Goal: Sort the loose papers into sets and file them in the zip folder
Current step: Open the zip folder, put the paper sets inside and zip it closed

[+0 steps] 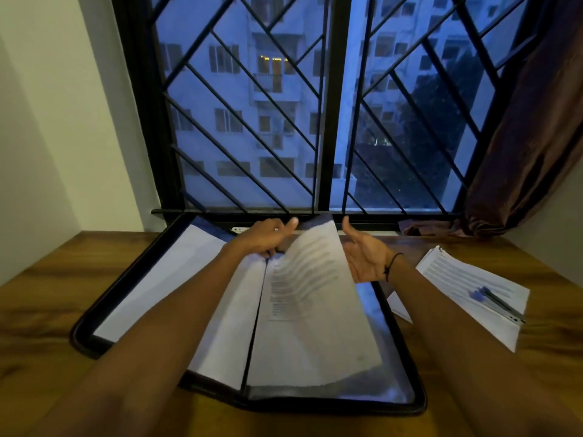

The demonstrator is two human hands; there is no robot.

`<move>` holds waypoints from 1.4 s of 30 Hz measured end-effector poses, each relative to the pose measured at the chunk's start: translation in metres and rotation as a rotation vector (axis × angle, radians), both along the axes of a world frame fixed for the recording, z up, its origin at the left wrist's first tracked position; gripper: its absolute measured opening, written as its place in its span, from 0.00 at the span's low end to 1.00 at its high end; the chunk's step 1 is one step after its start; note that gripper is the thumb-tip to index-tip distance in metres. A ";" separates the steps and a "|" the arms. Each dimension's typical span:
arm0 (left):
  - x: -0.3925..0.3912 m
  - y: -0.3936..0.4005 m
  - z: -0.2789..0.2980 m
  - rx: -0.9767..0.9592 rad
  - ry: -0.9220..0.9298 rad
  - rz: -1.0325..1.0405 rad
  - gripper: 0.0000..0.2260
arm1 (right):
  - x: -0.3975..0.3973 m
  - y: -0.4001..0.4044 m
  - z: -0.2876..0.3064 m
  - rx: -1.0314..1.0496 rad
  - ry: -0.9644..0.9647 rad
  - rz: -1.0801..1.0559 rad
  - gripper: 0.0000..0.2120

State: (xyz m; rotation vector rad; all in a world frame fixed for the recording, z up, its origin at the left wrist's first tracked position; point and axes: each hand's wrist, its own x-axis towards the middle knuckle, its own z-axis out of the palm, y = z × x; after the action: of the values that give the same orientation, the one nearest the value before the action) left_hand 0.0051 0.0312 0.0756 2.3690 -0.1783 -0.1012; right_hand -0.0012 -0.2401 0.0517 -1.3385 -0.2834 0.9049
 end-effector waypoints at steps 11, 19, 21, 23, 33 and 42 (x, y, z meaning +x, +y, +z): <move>-0.040 0.113 0.047 -0.506 0.315 0.012 0.36 | -0.017 0.114 0.009 -0.046 -0.121 0.436 0.44; -0.054 0.161 0.033 0.484 0.122 0.218 0.25 | -0.020 0.161 -0.004 -0.361 -0.595 0.352 0.23; -0.055 0.158 0.022 0.610 0.063 0.243 0.35 | -0.019 0.168 -0.011 -0.368 -0.686 0.294 0.23; -0.049 0.151 0.008 0.691 -0.077 0.264 0.40 | -0.017 0.172 -0.018 -0.342 -0.744 0.219 0.19; -0.013 0.050 -0.016 1.031 -0.388 0.106 0.25 | 0.007 0.125 -0.019 -0.306 -0.777 -0.237 0.07; 0.030 -0.059 -0.049 0.283 -0.317 -0.181 0.08 | 0.004 0.029 -0.025 -0.453 -0.881 -0.502 0.14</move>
State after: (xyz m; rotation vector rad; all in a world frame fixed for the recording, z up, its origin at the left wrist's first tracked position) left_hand 0.0349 -0.0276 0.0263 2.6358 -0.5631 0.1758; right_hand 0.0032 -0.2116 0.0267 -2.0670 -0.3964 -0.1024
